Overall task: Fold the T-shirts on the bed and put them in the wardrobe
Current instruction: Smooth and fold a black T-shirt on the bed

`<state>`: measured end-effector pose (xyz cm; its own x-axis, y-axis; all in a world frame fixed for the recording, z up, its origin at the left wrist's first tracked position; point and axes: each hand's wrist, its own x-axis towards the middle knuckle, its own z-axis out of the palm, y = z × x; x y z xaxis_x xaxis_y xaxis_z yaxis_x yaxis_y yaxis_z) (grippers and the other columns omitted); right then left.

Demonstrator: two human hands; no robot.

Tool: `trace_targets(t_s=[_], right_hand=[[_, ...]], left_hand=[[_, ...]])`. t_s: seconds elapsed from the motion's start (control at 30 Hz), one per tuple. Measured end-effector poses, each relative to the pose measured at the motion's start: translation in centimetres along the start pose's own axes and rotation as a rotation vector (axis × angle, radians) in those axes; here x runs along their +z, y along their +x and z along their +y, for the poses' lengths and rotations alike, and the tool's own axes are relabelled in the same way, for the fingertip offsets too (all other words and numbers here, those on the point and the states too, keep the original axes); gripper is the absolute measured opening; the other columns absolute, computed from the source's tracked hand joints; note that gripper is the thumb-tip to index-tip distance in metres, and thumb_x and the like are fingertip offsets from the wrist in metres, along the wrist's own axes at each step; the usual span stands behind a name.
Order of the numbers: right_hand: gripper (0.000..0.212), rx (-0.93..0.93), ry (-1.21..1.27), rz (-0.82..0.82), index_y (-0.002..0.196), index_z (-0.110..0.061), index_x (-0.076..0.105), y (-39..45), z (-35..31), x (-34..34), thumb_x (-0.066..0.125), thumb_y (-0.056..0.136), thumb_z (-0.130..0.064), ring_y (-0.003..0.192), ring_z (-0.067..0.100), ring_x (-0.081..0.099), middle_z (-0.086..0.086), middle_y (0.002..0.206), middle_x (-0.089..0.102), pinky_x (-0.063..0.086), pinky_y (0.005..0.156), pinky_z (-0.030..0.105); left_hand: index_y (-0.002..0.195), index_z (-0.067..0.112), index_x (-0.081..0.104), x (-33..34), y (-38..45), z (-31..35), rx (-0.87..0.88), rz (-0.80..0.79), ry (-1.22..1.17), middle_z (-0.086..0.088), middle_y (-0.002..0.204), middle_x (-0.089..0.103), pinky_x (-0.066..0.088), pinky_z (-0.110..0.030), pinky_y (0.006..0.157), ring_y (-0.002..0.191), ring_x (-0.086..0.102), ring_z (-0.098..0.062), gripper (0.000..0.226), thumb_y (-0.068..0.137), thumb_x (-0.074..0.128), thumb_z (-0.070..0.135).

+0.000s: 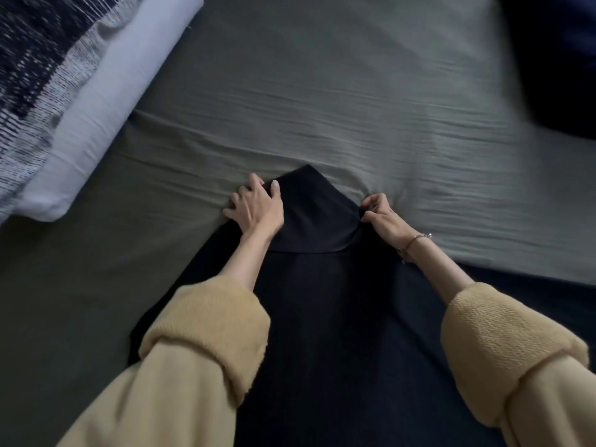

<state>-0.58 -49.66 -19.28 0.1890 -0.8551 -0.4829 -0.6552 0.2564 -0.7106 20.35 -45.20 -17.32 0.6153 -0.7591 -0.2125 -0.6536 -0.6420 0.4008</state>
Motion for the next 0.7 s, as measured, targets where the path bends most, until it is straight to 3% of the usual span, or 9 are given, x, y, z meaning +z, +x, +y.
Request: trace_targets(t_s=[0.07,0.17,0.27,0.37,0.6,0.7], right_hand=[[0.02,0.003,-0.038,0.015,0.082,-0.034,0.037,-0.2,-0.1,0.1,0.046,0.086,-0.016,0.094,0.016,0.041,-0.016,0.078,0.043,0.031,0.099,0.051],[0.019,0.0,-0.045,0.017,0.08,-0.033,0.037,-0.5,-0.4,0.1,0.043,0.086,-0.015,0.095,0.016,0.041,-0.016,0.079,0.043,0.03,0.102,0.052],[0.017,-0.007,-0.061,0.032,0.09,-0.029,0.037,-0.5,-0.3,0.1,0.041,0.086,-0.013,0.095,0.018,0.042,-0.015,0.078,0.043,0.03,0.102,0.052],[0.017,-0.012,-0.068,0.034,0.094,-0.028,0.038,-0.5,-0.3,0.2,0.039,0.086,-0.013,0.095,0.019,0.042,-0.014,0.078,0.044,0.029,0.101,0.051],[0.021,-0.015,-0.064,0.043,0.08,-0.032,0.036,-0.6,-0.4,0.1,0.039,0.085,-0.012,0.093,0.018,0.041,-0.014,0.077,0.043,0.029,0.099,0.052],[0.018,-0.017,-0.069,0.049,0.085,-0.031,0.038,-0.8,-0.6,0.1,0.04,0.085,-0.013,0.093,0.018,0.041,-0.014,0.077,0.043,0.029,0.1,0.051]], left_hand=[[0.125,0.016,0.044,0.5,-1.5,-1.3,0.179,0.185,0.074,-0.014,0.13,0.046,0.027,-0.053,0.102,0.124,0.038,-0.03,0.036,0.098,0.036,0.039],[0.142,0.015,0.037,1.3,-4.5,-3.2,0.411,0.288,0.113,-0.015,0.148,0.033,0.007,-0.063,0.11,0.14,0.027,-0.029,0.05,0.098,0.028,0.037],[0.151,0.019,0.016,1.8,-7.3,-3.6,0.469,0.134,0.137,-0.004,0.16,0.008,-0.015,-0.055,0.109,0.147,0.0,-0.015,0.061,0.096,0.009,0.045],[0.151,0.024,-0.001,2.0,-7.0,-3.9,0.43,-0.014,0.183,0.003,0.16,-0.007,-0.013,-0.052,0.113,0.145,-0.012,-0.009,0.056,0.101,0.012,0.046],[0.151,0.028,-0.004,0.7,-3.9,-3.8,0.544,-0.132,0.231,0.005,0.159,-0.011,-0.013,-0.05,0.113,0.144,-0.015,-0.007,0.056,0.102,0.019,0.043],[0.151,0.026,-0.002,0.0,-4.2,-5.3,0.604,-0.052,0.197,0.007,0.158,-0.009,-0.017,-0.047,0.112,0.143,-0.015,-0.004,0.055,0.101,0.015,0.043]])
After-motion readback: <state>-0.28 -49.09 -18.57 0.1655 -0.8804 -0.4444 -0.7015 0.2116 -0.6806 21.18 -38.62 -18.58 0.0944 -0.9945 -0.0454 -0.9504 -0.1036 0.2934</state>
